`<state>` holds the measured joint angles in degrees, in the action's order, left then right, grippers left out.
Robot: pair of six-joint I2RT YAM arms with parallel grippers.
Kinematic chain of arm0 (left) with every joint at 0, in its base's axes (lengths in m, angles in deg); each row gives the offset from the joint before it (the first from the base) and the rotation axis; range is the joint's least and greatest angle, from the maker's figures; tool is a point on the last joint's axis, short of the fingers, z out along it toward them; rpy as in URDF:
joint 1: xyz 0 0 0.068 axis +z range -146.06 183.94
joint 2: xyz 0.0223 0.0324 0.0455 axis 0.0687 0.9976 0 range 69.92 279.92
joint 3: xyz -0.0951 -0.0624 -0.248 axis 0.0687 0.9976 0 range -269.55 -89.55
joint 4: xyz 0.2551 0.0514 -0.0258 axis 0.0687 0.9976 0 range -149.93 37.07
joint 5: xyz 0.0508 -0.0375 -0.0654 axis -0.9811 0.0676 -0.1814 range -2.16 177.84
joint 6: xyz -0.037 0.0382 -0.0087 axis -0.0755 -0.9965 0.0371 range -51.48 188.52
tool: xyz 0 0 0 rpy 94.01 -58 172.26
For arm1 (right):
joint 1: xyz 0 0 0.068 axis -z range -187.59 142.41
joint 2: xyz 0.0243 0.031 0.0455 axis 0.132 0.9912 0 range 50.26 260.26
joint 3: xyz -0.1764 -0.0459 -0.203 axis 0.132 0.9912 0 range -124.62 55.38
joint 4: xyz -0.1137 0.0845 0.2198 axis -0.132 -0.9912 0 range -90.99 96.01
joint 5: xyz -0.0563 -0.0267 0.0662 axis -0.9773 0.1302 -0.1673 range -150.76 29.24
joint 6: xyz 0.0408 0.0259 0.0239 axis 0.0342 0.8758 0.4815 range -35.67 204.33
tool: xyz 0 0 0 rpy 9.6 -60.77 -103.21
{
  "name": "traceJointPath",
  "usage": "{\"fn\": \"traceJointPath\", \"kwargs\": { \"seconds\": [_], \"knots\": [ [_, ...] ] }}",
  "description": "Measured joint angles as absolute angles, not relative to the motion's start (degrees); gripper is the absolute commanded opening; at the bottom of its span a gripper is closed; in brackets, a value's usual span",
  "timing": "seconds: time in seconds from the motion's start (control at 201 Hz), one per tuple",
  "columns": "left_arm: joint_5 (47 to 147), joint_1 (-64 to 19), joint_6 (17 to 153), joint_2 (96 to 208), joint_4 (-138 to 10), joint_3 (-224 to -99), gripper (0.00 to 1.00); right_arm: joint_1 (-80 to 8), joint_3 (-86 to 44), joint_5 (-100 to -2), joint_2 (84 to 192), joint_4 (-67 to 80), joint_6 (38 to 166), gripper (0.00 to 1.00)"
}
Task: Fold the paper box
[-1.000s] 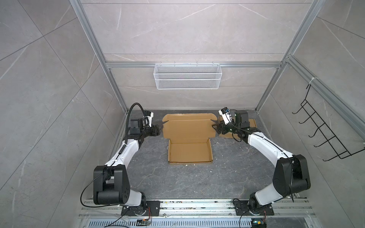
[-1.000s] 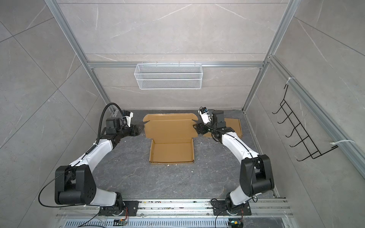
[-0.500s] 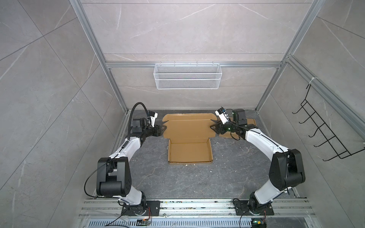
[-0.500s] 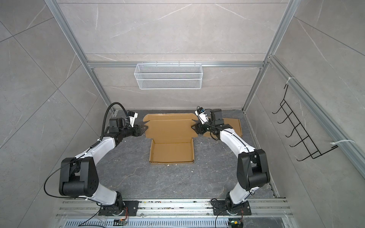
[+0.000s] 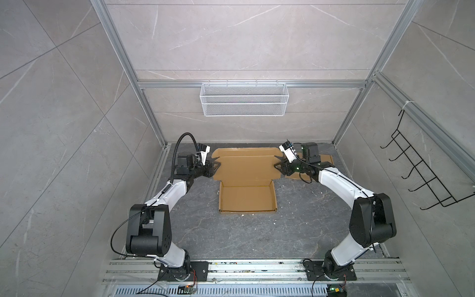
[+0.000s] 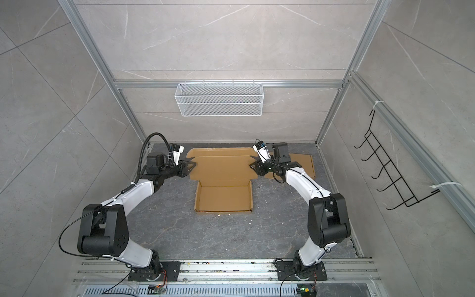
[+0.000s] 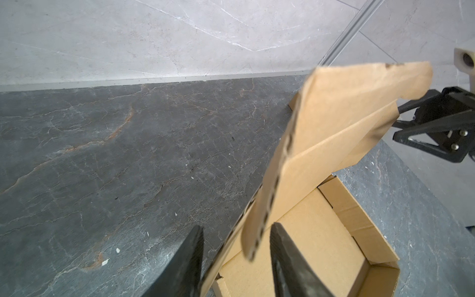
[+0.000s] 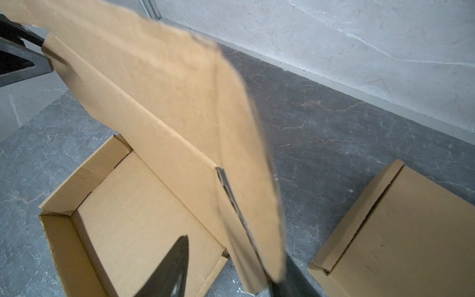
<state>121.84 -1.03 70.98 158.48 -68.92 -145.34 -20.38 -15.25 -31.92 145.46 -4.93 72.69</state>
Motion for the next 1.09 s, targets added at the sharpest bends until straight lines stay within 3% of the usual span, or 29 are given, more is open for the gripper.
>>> {"fn": "traceJointPath", "kwargs": {
  "seconds": [0.219, 0.901, 1.095],
  "knots": [
    [119.4, -1.6, 71.1, 158.5, -70.7, -144.1, 0.28, -21.7, -15.0, -32.6, 145.5, -4.0, 73.9, 0.34],
    [115.7, -3.8, 73.4, 158.5, -75.3, -141.2, 0.29, -24.6, -9.7, -41.0, 144.8, 2.8, 78.4, 0.11],
    [115.0, -4.4, 73.9, 158.5, -76.2, -140.5, 0.17, -26.0, -7.8, -44.2, 143.5, 4.5, 80.1, 0.07]
  ]
}}
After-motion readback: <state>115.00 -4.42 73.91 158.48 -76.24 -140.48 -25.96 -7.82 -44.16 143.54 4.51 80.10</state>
